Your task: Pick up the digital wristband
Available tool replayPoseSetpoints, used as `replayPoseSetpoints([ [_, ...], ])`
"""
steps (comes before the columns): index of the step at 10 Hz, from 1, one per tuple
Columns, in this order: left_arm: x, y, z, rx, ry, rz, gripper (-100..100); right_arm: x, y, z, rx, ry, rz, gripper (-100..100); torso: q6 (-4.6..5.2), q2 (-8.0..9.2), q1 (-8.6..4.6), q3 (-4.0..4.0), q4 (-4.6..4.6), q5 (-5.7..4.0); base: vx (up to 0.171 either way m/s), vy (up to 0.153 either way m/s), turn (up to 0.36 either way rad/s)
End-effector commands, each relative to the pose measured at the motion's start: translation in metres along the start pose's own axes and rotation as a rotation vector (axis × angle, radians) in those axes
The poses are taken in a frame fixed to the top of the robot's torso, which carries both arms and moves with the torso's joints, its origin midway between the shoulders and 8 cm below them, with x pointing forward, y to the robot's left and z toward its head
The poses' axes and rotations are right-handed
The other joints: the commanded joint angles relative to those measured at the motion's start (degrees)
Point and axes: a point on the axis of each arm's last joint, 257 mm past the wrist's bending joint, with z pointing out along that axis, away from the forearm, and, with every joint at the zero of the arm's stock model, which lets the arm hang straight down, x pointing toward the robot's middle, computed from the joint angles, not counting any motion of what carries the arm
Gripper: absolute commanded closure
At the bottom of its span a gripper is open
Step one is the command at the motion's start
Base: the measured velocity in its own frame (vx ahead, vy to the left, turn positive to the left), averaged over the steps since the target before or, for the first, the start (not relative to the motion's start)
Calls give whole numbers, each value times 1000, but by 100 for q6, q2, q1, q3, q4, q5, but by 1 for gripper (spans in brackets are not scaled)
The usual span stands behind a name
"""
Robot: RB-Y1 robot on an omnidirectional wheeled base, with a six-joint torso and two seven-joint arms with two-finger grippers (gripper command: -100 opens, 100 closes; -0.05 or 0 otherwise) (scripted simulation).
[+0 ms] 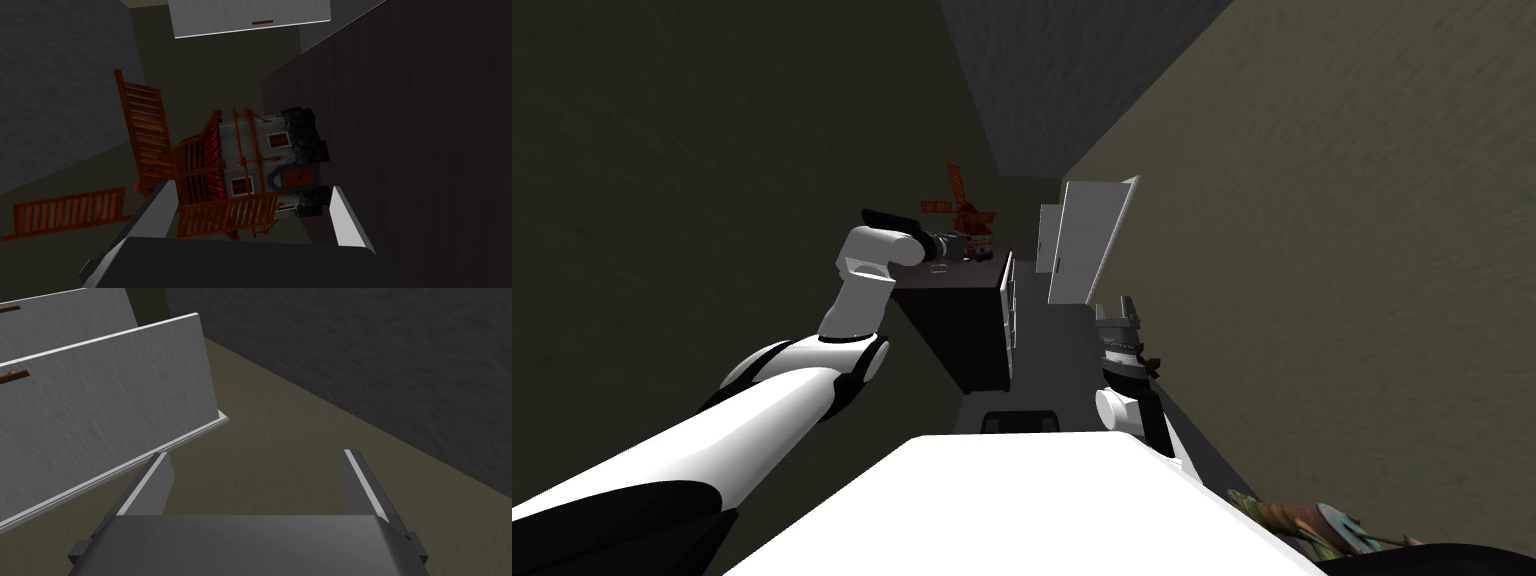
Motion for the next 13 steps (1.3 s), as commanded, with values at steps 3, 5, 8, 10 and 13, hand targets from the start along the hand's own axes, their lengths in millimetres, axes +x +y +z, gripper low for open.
replayPoseSetpoints([
  [3,-8,9,-3,-88,-7,-18,-100,0,0,0,0,0,0,0,1,0,0,0,1,-1,21,13,-14],
  [5,-15,10,-7,-136,-13,-36,-100,0,0,0,0,0,0,0,0,-5,4,-3,-1,0,36,22,-17],
  [8,-22,17,-13,-206,-22,-55,-100,0,0,0,0,0,0,0,0,-2,5,-1,0,1,26,21,-9],
  [10,-28,21,-19,-258,-30,-76,-100,0,0,0,0,0,0,0,0,-9,7,-5,-2,2,46,27,-10],
  [13,-35,30,-27,-327,-41,-98,-100,0,0,0,0,0,0,0,0,-6,4,-3,-1,1,34,23,-4],
])
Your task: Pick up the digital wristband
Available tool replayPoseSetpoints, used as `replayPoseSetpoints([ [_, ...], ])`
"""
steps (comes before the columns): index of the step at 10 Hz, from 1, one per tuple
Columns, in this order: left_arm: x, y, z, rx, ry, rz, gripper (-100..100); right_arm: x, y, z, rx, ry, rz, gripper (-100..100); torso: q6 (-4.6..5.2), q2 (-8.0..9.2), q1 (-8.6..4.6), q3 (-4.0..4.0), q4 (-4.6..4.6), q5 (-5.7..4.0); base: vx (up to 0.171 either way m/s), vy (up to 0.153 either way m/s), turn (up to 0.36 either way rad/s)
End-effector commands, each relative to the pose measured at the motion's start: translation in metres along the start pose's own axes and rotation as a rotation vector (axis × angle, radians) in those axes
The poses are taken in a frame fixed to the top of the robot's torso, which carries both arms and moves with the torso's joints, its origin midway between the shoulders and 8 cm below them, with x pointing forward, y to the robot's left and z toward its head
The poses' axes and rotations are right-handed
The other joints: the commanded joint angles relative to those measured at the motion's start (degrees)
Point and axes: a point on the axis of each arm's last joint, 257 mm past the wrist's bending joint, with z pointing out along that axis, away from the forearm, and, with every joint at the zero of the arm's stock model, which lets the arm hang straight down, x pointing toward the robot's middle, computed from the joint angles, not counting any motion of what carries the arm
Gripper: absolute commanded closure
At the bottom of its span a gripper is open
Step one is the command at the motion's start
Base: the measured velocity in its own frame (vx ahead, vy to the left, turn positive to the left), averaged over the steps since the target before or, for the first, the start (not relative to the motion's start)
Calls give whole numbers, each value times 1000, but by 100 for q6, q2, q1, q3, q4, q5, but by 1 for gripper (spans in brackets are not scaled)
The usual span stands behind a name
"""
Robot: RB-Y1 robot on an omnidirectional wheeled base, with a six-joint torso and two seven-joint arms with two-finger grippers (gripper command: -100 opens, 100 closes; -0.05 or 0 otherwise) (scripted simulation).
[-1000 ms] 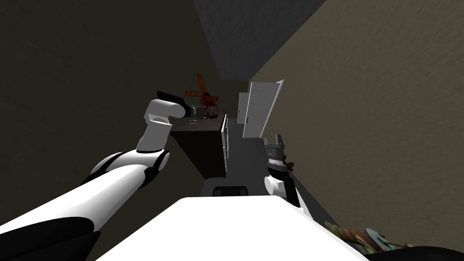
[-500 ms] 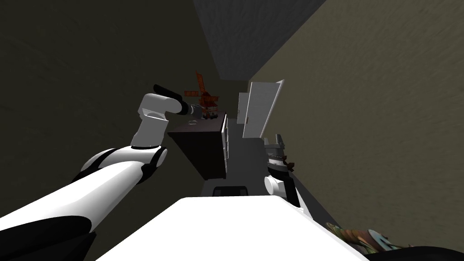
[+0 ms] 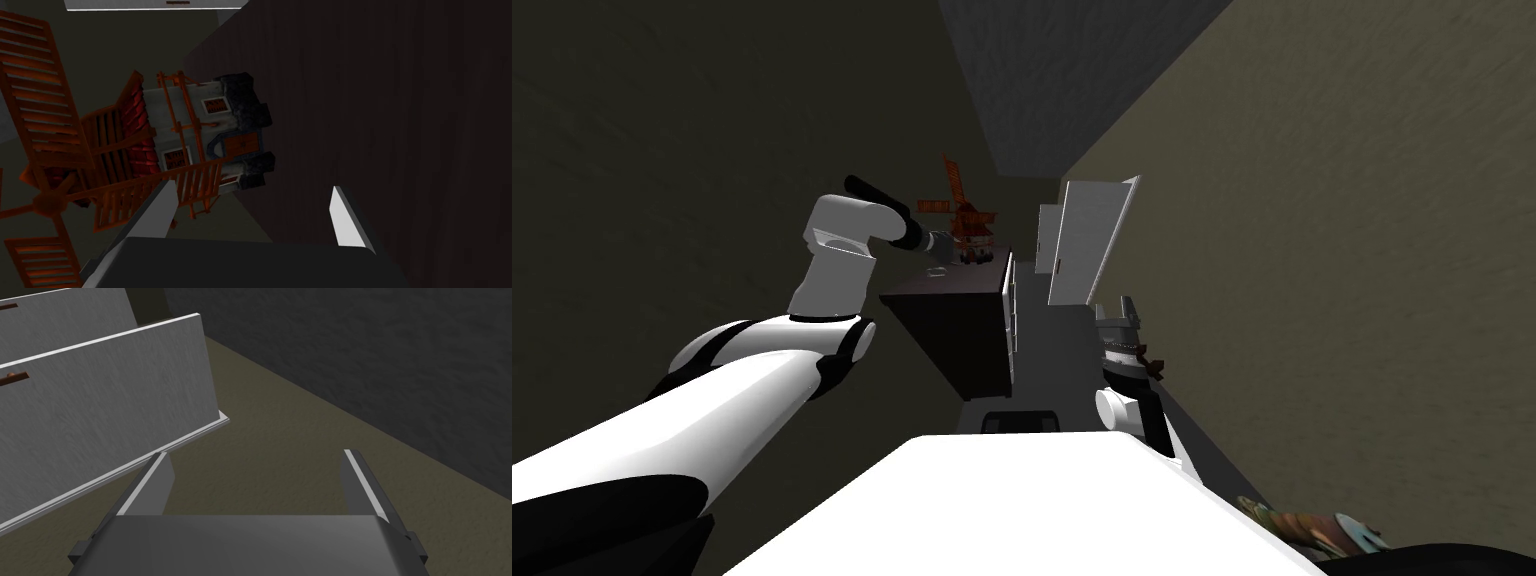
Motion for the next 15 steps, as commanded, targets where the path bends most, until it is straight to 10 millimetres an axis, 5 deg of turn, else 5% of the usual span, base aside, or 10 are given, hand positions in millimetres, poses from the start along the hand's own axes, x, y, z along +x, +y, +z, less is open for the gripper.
replayPoseSetpoints([
  [1,-8,6,-6,-47,-8,-26,-100,0,0,0,0,0,0,0,0,0,0,0,0,0,47,45,-7],
  [15,-43,81,-41,-425,-77,-173,-100,0,0,0,0,0,0,0,-1,-9,9,-5,-2,3,51,42,3],
])
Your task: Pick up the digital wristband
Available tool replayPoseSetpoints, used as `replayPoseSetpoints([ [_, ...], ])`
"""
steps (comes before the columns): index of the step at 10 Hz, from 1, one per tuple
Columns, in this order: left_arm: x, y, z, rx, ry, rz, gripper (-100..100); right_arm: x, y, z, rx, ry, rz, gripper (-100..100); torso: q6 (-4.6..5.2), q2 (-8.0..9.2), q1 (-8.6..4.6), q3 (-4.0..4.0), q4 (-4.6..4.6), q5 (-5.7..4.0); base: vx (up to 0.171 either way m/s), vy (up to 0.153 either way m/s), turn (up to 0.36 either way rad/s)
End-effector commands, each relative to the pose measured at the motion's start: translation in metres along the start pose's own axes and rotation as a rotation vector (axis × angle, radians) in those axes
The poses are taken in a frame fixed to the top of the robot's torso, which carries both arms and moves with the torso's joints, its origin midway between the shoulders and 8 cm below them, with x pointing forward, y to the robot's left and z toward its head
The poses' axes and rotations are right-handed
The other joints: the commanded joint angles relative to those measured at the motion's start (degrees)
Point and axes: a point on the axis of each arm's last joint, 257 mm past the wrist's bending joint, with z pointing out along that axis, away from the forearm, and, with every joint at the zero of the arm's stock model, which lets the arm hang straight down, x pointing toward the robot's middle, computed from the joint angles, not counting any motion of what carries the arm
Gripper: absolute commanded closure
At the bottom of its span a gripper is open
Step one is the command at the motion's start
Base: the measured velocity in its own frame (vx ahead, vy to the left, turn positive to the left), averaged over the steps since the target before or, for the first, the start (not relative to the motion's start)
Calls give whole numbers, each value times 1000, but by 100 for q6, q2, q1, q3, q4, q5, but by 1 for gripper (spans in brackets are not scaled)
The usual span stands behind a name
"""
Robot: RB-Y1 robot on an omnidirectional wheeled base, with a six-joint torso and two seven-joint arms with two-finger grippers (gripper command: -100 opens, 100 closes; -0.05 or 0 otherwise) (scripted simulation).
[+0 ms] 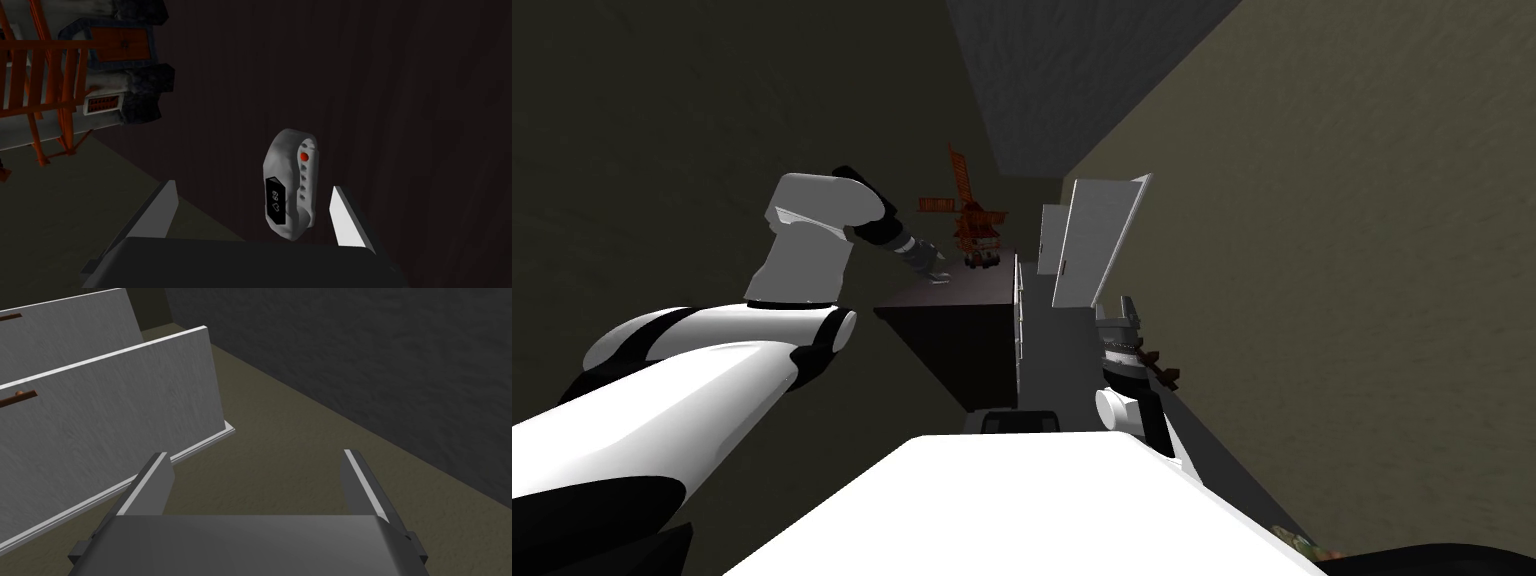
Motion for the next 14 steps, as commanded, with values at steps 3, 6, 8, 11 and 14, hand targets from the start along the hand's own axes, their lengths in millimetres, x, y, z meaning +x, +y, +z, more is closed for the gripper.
replayPoseSetpoints([
  [3,-10,27,-1,-112,-24,-33,-100,0,0,0,0,0,0,0,0,3,0,2,1,0,48,37,8],
  [6,-12,29,0,-118,-25,-34,0,0,0,0,0,0,0,0,1,16,-10,9,4,-3,13,14,1],
  [8,-14,30,19,-117,-28,-37,-100,0,0,0,0,0,0,0,2,20,-17,11,4,-4,5,-2,-24],
  [11,-12,31,15,-118,-27,-36,100,0,0,0,0,0,0,0,1,23,-18,14,6,-5,0,0,0],
  [14,-12,30,15,-117,-27,-36,100,0,0,0,0,0,0,0,1,22,-18,13,4,-4,0,0,0],
])
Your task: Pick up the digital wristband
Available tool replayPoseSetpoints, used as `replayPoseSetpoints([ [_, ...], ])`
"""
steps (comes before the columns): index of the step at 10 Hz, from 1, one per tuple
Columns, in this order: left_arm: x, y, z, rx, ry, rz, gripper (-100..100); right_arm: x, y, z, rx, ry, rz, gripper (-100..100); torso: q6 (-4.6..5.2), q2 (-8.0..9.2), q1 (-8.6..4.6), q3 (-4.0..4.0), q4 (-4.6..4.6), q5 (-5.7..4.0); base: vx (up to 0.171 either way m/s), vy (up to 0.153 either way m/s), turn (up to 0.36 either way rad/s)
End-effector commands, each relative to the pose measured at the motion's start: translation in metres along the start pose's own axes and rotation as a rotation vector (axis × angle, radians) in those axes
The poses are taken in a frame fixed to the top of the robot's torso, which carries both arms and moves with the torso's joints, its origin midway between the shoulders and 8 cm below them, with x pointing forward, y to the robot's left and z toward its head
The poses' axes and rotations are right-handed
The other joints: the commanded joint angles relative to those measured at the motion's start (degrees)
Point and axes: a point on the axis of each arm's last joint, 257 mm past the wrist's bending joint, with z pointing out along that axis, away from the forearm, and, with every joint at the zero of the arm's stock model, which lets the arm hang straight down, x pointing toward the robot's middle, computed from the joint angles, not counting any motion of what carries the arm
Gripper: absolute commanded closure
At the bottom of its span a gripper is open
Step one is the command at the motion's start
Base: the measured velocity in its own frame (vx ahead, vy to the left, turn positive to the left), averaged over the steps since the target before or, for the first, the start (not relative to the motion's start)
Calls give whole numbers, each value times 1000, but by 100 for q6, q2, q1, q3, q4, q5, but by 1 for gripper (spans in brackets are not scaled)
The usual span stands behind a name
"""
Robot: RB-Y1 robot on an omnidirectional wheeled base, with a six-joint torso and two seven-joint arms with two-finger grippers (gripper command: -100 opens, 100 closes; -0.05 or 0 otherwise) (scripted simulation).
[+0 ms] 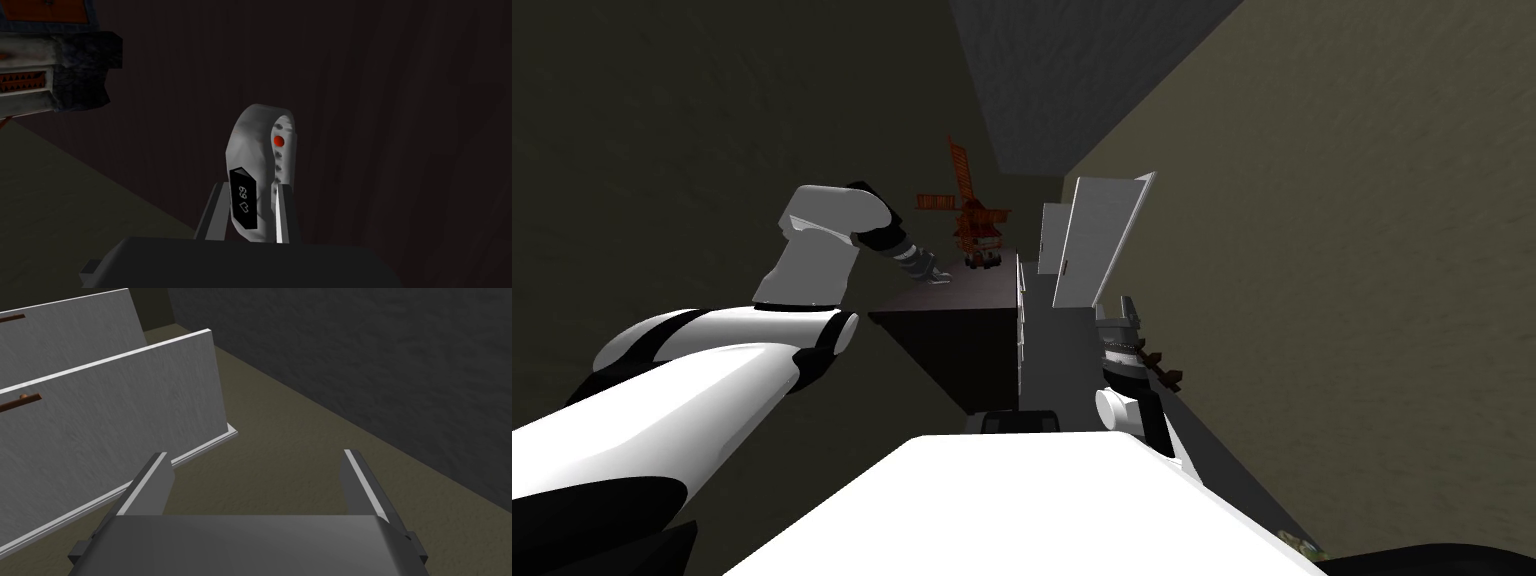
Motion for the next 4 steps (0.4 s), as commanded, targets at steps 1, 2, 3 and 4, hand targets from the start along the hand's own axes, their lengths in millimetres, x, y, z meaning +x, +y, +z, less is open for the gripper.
replayPoseSetpoints([
  [1,0,0,0,0,0,0,0,0,0,0,0,0,0,0,0,0,0,0,0,0,0,0,0],
  [2,0,0,-12,-1,2,2,100,0,0,0,0,0,0,0,0,0,0,0,0,0,-4,2,28],
  [3,-1,-2,-7,1,2,1,100,0,0,0,0,0,0,0,-4,5,1,5,4,-2,0,2,12],
  [4,-1,-1,-9,1,2,1,0,0,0,0,0,0,0,0,-1,4,2,3,1,1,0,0,0],
])
